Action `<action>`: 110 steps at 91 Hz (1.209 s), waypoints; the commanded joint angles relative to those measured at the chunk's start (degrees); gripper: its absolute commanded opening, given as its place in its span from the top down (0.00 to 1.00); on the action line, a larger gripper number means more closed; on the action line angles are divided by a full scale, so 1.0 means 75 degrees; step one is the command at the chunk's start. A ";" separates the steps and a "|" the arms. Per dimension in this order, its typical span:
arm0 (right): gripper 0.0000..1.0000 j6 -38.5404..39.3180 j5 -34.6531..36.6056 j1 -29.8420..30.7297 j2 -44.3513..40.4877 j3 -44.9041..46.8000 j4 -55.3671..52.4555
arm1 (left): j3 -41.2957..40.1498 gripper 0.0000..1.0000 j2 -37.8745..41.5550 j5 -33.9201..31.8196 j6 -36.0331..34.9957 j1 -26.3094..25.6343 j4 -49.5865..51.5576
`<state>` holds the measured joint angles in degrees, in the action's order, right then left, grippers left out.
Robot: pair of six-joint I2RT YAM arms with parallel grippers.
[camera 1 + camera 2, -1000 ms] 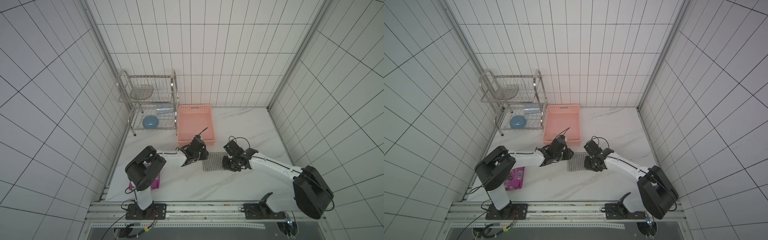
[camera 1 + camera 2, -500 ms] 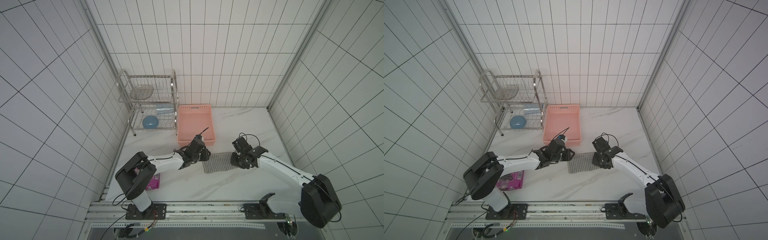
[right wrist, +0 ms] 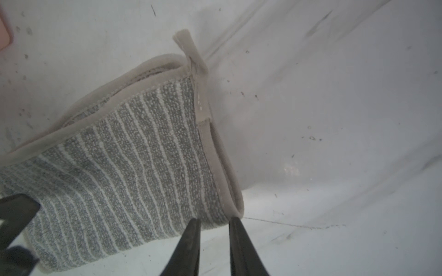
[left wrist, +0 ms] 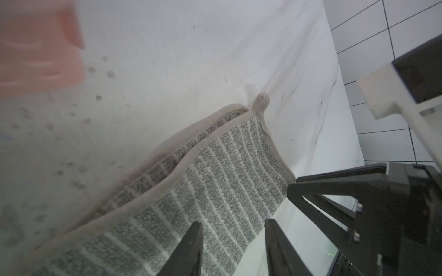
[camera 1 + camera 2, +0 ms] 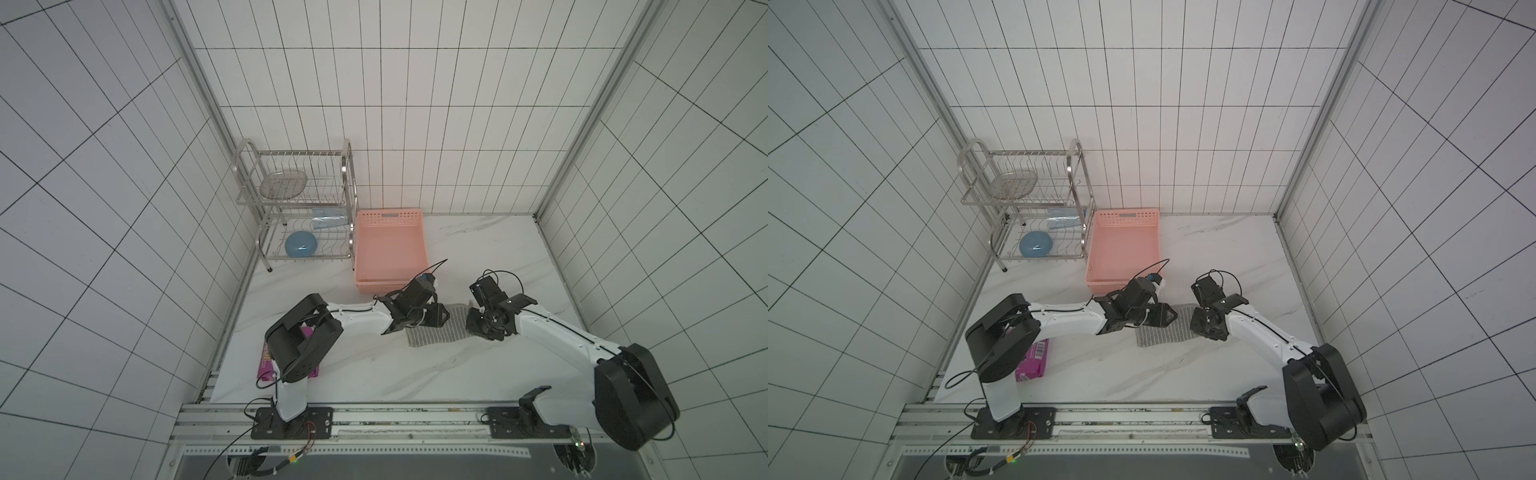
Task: Fold the square dishcloth
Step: Smooth out the cleaning item at the center of the board.
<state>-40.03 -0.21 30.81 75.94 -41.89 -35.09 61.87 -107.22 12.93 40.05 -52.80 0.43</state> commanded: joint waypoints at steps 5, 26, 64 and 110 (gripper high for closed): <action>0.77 0.0191 -0.0089 -0.0142 0.0368 0.0055 0.0293 | 0.0312 0.56 -0.0426 0.0288 -0.0045 0.0038 -0.0150; 0.79 0.0277 -0.0032 -0.0323 0.0835 -0.0067 0.0448 | -0.0070 0.56 -0.0386 -0.0124 0.0276 0.0406 -0.0152; 0.74 0.0485 0.0001 -0.0475 0.0689 -0.0219 0.0255 | -0.0781 0.57 -0.0058 -0.0403 0.0672 0.0647 -0.0057; 0.68 0.0823 -0.0134 0.0609 -0.0838 -0.0735 -0.0142 | -0.1383 0.41 0.2681 -0.1328 0.1298 0.0748 0.0672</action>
<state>-34.72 -2.28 32.01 72.49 -46.30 -33.74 56.07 -92.71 7.99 45.01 -50.46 3.46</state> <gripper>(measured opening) 0.314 0.569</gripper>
